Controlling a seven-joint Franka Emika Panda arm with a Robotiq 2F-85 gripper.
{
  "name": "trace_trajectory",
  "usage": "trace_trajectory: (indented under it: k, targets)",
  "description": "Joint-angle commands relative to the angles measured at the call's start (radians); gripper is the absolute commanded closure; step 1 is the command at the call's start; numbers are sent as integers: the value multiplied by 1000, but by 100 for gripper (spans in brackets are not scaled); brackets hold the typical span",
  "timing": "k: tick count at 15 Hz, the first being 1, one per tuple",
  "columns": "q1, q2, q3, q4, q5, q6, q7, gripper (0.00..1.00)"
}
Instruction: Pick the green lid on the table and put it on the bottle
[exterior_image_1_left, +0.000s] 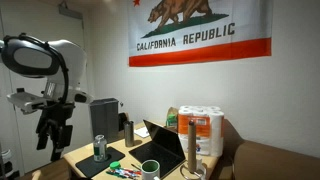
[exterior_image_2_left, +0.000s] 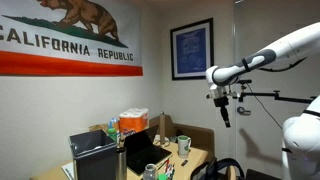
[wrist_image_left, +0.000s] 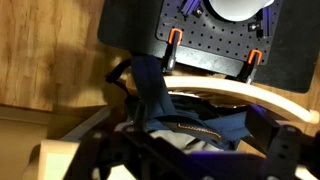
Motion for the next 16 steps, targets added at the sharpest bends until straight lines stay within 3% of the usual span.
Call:
trace_trajectory:
  k: [1, 7, 16]
  targets:
    - [-5, 1, 5, 2, 3, -2, -2, 0]
    - [6, 33, 11, 17, 10, 9, 1, 0]
    - [111, 285, 121, 144, 35, 190, 25, 0]
